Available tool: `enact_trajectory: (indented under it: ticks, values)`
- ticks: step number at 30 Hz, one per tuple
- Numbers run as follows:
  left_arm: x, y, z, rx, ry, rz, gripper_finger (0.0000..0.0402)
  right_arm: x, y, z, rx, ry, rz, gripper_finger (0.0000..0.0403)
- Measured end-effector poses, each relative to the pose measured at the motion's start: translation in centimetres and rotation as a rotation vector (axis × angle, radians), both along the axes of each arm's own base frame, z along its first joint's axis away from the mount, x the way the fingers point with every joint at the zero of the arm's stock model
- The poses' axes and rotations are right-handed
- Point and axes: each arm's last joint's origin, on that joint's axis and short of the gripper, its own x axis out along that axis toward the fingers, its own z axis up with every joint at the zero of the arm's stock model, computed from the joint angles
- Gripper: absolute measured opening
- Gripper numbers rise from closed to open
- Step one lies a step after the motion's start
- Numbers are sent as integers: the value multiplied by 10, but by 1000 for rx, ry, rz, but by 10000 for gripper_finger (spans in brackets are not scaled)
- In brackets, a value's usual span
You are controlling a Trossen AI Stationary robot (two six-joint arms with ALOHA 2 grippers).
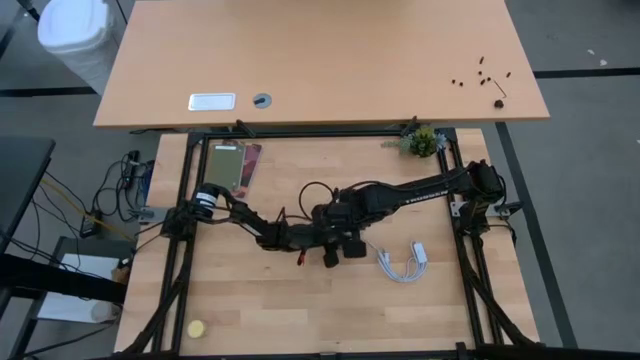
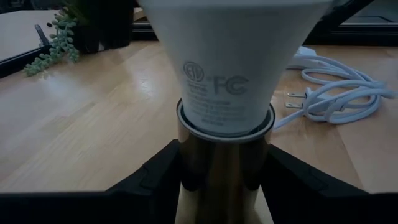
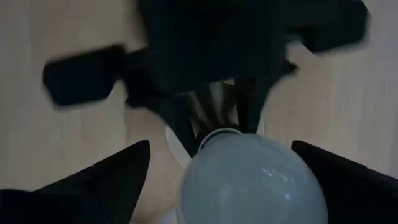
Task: Screw lightbulb
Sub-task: Remove the white lightbulb from the desk lamp
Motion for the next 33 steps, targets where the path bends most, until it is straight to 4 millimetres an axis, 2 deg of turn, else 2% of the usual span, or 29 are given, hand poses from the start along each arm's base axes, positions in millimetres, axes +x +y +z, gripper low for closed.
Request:
enact_trajectory:
  ticks: [8, 13, 20, 25, 33]
  values:
    - [0, 1, 0, 1, 0, 13, 189, -5, -8, -1, 105, 24, -590, 379]
    - [0, 1, 0, 1, 0, 13, 189, -5, -8, -1, 151, 7, -801, 378]
    - [0, 1, 0, 1, 0, 12, 189, -2, -8, 0, 115, -75, -944, 378]
    - [0, 1, 0, 1, 1, 11, 189, -6, -1, -6, 91, -90, -1004, 371]
    - [0, 1, 0, -1, 1, 6, 189, -7, 8, -18, 67, -144, -1037, 331]
